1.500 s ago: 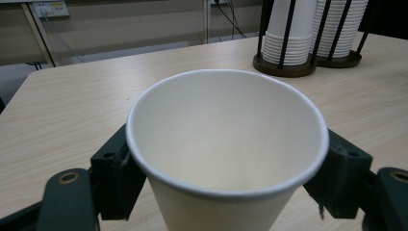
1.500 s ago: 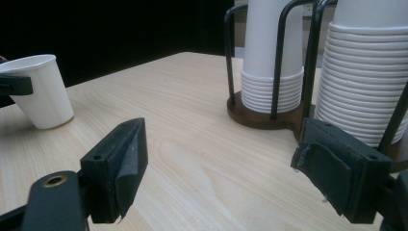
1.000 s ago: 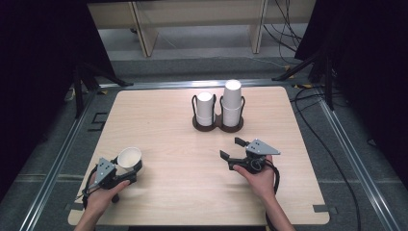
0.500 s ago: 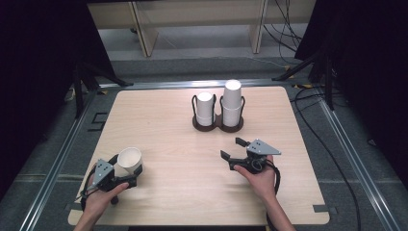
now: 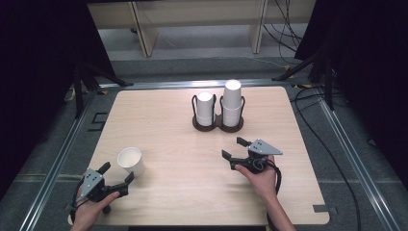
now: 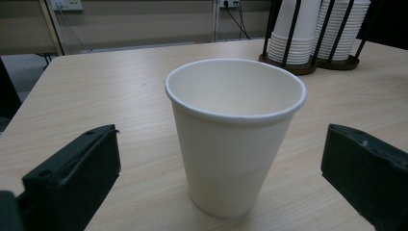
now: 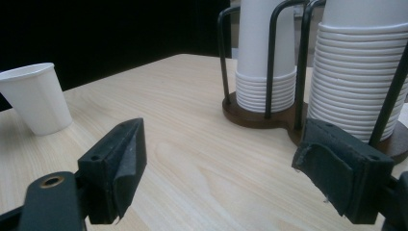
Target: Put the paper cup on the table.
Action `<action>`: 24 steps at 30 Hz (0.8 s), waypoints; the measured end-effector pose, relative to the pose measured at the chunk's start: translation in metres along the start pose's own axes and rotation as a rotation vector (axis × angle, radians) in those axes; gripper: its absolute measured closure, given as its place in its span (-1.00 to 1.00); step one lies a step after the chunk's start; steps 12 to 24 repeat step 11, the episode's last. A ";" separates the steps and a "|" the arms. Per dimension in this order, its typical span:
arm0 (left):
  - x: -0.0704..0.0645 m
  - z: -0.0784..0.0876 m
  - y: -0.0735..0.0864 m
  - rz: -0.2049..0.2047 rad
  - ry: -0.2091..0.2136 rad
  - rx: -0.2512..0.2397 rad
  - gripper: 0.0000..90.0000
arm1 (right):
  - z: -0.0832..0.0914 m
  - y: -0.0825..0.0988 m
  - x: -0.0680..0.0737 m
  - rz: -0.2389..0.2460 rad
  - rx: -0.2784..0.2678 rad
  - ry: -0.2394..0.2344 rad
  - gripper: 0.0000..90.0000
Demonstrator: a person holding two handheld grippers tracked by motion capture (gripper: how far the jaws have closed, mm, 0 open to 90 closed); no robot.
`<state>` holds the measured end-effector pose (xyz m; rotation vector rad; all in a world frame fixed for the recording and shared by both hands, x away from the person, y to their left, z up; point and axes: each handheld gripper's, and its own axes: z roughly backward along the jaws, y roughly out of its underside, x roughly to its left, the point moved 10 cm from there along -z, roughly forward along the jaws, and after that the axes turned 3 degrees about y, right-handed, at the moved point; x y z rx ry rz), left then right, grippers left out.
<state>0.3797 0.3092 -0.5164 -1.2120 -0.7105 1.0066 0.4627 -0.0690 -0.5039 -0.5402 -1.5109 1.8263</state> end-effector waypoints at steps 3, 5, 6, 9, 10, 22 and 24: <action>0.000 0.001 0.003 0.004 0.003 -0.013 -1.00 | 0.001 -0.001 0.000 -0.008 -0.010 -0.009 -0.61; 0.000 0.000 0.003 0.008 0.002 -0.019 -1.00 | 0.001 0.000 0.001 -0.036 -0.006 -0.011 -0.61; -0.001 0.000 0.002 0.006 0.004 -0.021 -1.00 | 0.002 0.000 0.000 -0.035 -0.006 -0.004 -0.61; 0.000 0.000 0.003 0.002 -0.006 -0.006 -1.00 | 0.003 0.002 -0.002 -0.020 0.006 0.005 -0.62; 0.000 0.000 0.004 0.006 -0.009 -0.003 -1.00 | 0.001 0.001 -0.001 -0.027 -0.011 -0.012 -0.62; 0.000 0.000 0.004 -0.001 -0.010 0.000 -1.00 | 0.000 0.000 -0.001 -0.025 -0.021 -0.015 -0.62; 0.000 0.000 0.004 -0.001 -0.010 0.000 -1.00 | 0.000 0.000 -0.001 -0.025 -0.021 -0.015 -0.62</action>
